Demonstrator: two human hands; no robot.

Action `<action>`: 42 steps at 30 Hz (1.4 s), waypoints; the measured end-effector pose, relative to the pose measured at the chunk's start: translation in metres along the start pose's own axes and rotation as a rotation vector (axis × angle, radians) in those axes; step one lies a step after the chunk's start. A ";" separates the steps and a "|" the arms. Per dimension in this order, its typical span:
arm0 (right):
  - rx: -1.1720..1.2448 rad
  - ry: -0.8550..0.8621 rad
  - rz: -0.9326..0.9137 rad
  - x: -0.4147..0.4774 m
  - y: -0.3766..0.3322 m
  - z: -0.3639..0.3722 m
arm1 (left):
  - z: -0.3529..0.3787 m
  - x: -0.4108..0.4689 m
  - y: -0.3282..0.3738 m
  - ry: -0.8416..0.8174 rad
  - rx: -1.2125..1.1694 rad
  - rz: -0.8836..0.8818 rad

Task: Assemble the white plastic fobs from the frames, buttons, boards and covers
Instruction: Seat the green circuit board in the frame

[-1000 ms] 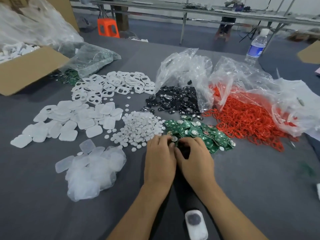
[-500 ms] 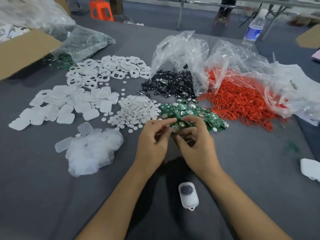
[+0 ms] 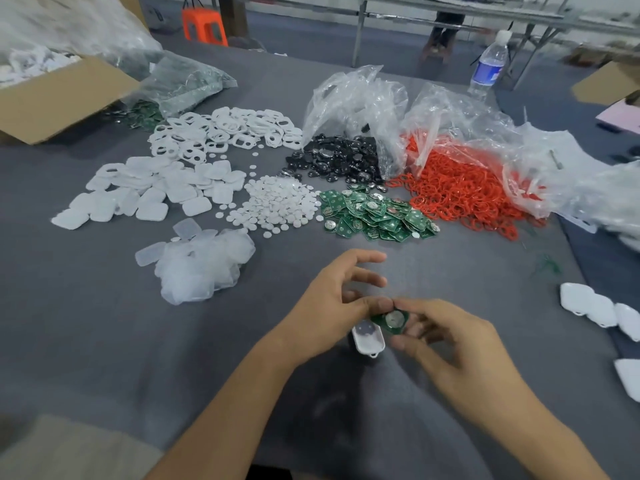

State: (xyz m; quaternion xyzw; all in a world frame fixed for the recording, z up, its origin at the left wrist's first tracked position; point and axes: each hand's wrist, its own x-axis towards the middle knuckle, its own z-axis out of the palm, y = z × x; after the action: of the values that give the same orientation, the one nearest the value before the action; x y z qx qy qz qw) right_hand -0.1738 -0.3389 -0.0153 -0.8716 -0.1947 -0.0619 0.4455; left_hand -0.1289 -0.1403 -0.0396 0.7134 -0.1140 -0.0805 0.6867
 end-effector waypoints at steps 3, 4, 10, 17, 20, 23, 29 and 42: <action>-0.026 0.075 0.086 -0.014 0.008 0.000 | 0.009 -0.006 0.000 0.001 0.068 -0.001; -0.053 0.118 0.126 -0.020 0.012 -0.001 | 0.011 -0.010 -0.002 0.020 0.151 0.012; -0.291 0.062 0.244 -0.046 0.029 0.000 | 0.014 -0.042 -0.025 0.008 0.785 0.026; -0.386 -0.282 0.085 -0.019 0.033 -0.019 | 0.013 -0.046 -0.037 0.103 0.756 0.068; -0.416 -0.322 0.060 -0.018 0.034 -0.017 | 0.010 -0.048 -0.038 0.120 0.717 0.062; -0.409 -0.263 0.032 -0.022 0.037 -0.015 | 0.006 -0.050 -0.038 0.126 0.676 0.049; -0.402 -0.197 -0.011 -0.029 0.040 -0.005 | 0.006 -0.048 -0.042 0.131 0.663 0.040; -0.346 -0.138 -0.113 -0.008 0.019 0.027 | 0.007 -0.046 -0.041 0.112 0.656 0.064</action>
State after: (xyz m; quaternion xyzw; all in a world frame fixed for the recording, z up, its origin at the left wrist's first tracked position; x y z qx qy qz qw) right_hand -0.1751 -0.3302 -0.0480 -0.9251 -0.2597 -0.0595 0.2705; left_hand -0.1732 -0.1329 -0.0824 0.8958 -0.1185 0.0215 0.4279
